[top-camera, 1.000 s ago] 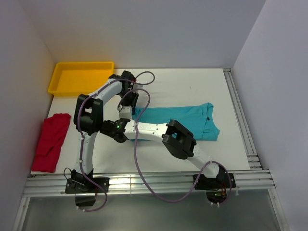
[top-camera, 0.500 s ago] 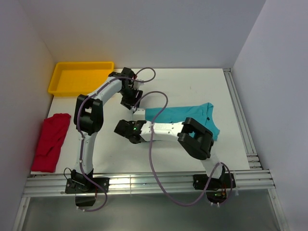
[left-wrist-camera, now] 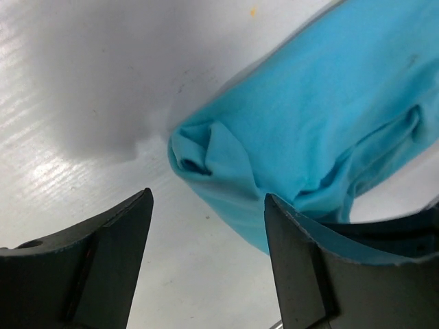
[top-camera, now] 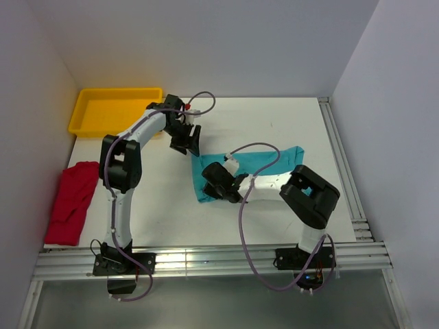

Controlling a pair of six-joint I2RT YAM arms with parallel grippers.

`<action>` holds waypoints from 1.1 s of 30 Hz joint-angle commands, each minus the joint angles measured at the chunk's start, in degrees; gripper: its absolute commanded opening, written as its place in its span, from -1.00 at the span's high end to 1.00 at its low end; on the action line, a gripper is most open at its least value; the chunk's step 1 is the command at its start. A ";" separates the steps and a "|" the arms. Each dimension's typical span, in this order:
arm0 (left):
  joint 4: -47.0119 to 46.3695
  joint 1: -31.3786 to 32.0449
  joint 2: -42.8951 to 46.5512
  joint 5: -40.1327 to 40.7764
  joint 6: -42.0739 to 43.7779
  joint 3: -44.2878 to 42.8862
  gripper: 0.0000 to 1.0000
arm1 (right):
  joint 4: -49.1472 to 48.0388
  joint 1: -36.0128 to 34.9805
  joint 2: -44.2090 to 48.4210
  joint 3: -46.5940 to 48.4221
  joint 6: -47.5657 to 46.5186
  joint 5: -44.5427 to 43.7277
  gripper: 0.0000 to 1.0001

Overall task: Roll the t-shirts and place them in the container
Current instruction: Roll the tshirt

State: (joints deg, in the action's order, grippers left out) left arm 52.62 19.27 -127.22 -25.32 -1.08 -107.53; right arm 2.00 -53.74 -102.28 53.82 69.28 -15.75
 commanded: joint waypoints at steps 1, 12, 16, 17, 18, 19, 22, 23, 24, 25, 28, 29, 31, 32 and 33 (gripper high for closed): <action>-2.78 -1.25 5.14 -7.63 0.47 2.31 -0.44 | -12.53 1.88 2.00 -4.51 4.37 5.37 1.00; -7.36 -3.10 5.15 -14.49 -0.15 9.08 -0.57 | -28.18 5.92 -0.81 -11.98 11.49 14.60 1.00; -8.67 -3.09 3.82 -13.62 -0.85 10.23 -0.53 | -31.79 6.62 -1.78 -14.00 13.51 15.48 1.00; -8.76 -3.01 3.30 -13.70 -0.94 10.14 -0.51 | -32.84 6.97 -1.96 -14.97 14.39 15.48 1.00; -8.68 -3.01 2.94 -13.79 -1.20 10.06 -0.49 | -34.15 6.98 -2.39 -15.41 14.83 15.48 1.00; -8.68 -3.01 2.77 -13.53 -1.38 9.88 -0.48 | -34.78 7.06 -2.66 -15.76 15.10 15.48 1.00; -8.41 -2.74 1.71 -12.47 -1.55 9.27 -0.37 | -37.15 7.33 -3.80 -16.64 16.15 17.50 1.00; -8.41 -2.57 1.10 -12.30 -1.64 8.74 -0.31 | -37.42 7.33 -4.15 -16.73 16.24 17.59 1.00; -8.24 -2.39 0.75 -12.12 -1.82 8.48 -0.17 | -37.85 7.33 -4.42 -16.65 16.15 17.68 1.00; -7.80 -2.04 0.48 -11.77 -1.91 8.12 -0.12 | -37.86 7.33 -4.51 -16.64 16.33 17.68 1.00; -7.36 -1.34 -0.40 -10.54 -1.99 7.16 0.07 | -39.26 7.50 -4.86 -17.08 16.42 17.94 1.00; -7.27 -0.99 -0.66 -10.54 -2.08 6.81 0.07 | -39.18 7.50 -4.86 -16.91 16.42 18.12 1.00; -7.18 -0.55 -0.92 -10.28 -2.43 6.28 0.18 | -39.09 7.86 -4.86 -16.82 16.24 18.21 1.00; -7.01 -0.46 -0.93 -10.01 -2.52 5.93 0.21 | -38.65 7.86 -4.77 -16.65 16.07 18.21 1.00; -7.09 -0.20 -0.93 -9.58 -2.61 5.84 0.31 | -38.22 8.12 -4.60 -16.47 15.89 18.21 1.00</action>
State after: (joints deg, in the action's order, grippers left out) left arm 45.32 18.13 -128.42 -35.83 -3.03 -99.02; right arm -36.07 -46.35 -106.19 37.50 85.08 2.48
